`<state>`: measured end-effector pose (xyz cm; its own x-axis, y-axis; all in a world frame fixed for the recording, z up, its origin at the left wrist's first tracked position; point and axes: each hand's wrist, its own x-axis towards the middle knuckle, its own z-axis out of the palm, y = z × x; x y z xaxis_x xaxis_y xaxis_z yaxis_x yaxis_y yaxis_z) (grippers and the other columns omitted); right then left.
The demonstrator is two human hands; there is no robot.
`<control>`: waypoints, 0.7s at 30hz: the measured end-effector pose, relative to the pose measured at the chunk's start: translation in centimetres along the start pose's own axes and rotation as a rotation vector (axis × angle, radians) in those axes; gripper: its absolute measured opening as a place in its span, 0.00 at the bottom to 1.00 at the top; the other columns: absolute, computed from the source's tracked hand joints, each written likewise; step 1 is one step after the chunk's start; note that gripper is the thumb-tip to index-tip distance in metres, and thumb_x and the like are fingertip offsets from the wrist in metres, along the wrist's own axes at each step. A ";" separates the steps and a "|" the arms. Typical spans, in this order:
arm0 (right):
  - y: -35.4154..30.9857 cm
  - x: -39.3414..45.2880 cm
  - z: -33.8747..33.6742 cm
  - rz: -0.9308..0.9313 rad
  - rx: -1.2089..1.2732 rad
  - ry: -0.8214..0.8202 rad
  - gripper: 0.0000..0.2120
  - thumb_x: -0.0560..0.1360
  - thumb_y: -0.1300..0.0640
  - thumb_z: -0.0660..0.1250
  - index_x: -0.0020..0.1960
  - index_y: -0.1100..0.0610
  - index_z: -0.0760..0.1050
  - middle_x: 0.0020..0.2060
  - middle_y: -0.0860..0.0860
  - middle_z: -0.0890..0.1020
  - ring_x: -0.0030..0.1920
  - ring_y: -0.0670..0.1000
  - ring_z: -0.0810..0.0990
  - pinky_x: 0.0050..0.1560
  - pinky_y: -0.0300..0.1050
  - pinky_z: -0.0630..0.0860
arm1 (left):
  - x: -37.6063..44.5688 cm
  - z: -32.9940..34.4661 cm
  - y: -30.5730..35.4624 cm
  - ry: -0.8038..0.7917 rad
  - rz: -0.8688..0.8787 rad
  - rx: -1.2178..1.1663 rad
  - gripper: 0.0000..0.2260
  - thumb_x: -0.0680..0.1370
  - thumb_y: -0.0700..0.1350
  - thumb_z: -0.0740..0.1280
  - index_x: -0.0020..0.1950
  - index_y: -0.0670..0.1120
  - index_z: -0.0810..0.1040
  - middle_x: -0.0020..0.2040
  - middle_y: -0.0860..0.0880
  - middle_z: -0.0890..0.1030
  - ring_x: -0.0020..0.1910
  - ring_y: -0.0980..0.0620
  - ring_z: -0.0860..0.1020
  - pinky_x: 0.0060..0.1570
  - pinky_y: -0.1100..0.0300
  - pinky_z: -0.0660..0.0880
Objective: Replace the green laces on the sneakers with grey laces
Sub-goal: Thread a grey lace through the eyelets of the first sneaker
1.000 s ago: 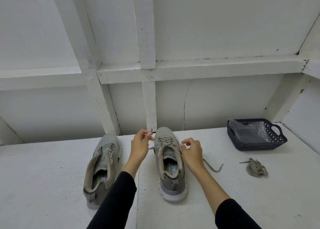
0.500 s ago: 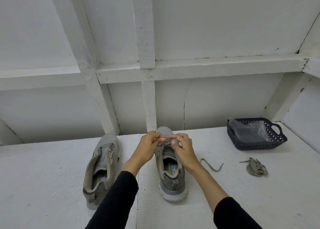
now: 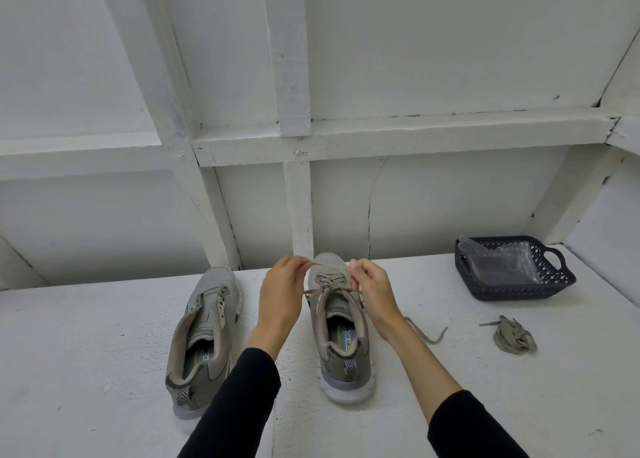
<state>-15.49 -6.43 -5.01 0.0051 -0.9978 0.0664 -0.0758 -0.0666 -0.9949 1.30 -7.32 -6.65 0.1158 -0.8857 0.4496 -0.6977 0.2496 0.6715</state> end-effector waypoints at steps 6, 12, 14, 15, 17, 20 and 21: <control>0.6 0.1 -1.4 -0.075 -0.152 0.013 0.05 0.79 0.53 0.65 0.48 0.54 0.75 0.26 0.45 0.64 0.28 0.45 0.62 0.30 0.38 0.62 | 1.4 -1.4 0.1 0.054 -0.560 -0.655 0.07 0.81 0.41 0.63 0.47 0.44 0.80 0.35 0.49 0.74 0.29 0.56 0.72 0.41 0.60 0.79; 1.7 0.0 -2.0 -0.113 -0.252 -0.041 0.03 0.78 0.50 0.67 0.47 0.49 0.75 0.25 0.43 0.63 0.29 0.45 0.61 0.32 0.42 0.61 | 1.2 -1.9 -0.1 -0.051 -0.655 -0.737 0.07 0.80 0.44 0.67 0.46 0.42 0.80 0.25 0.59 0.69 0.26 0.56 0.60 0.30 0.64 0.66; 2.0 0.0 -2.2 -0.117 -0.278 -0.090 0.04 0.77 0.51 0.68 0.49 0.44 0.74 0.26 0.44 0.64 0.30 0.46 0.62 0.33 0.43 0.62 | 1.3 -1.9 -0.1 -0.034 -0.693 -0.770 0.07 0.79 0.44 0.68 0.46 0.41 0.80 0.26 0.57 0.67 0.28 0.55 0.60 0.31 0.63 0.66; 2.1 0.0 -2.3 -0.118 -0.300 -0.102 0.04 0.77 0.52 0.68 0.49 0.43 0.74 0.25 0.44 0.64 0.30 0.46 0.62 0.33 0.44 0.62 | 1.4 -1.9 -0.1 -0.028 -0.725 -0.802 0.08 0.79 0.44 0.68 0.45 0.41 0.81 0.28 0.55 0.66 0.29 0.55 0.60 0.32 0.62 0.66; 2.0 -0.1 -2.3 -0.125 -0.309 -0.098 0.04 0.78 0.53 0.67 0.46 0.44 0.75 0.25 0.44 0.66 0.29 0.46 0.63 0.33 0.44 0.62 | 1.6 -2.0 -0.1 -0.001 -0.813 -0.913 0.09 0.79 0.44 0.67 0.41 0.43 0.80 0.33 0.52 0.64 0.30 0.55 0.61 0.35 0.61 0.67; 1.3 -0.3 -2.3 -0.130 -0.260 -0.072 0.07 0.80 0.54 0.65 0.43 0.50 0.76 0.27 0.40 0.73 0.30 0.43 0.66 0.34 0.39 0.65 | 1.8 -2.5 -0.7 0.096 -0.928 -1.182 0.10 0.80 0.44 0.65 0.38 0.46 0.74 0.31 0.52 0.64 0.28 0.56 0.63 0.38 0.62 0.70; 1.0 -0.4 -2.3 -0.127 -0.238 -0.059 0.08 0.80 0.54 0.63 0.43 0.52 0.76 0.28 0.40 0.74 0.31 0.41 0.68 0.35 0.36 0.65 | 1.9 -2.7 -0.9 0.128 -0.953 -1.250 0.11 0.80 0.44 0.65 0.38 0.46 0.73 0.30 0.53 0.64 0.26 0.56 0.63 0.38 0.62 0.70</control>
<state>-17.83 -6.13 -5.90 0.0871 -0.9802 0.1779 -0.3031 -0.1962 -0.9326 4.08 -8.13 -4.84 0.2557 -0.8784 -0.4038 0.6576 -0.1481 0.7386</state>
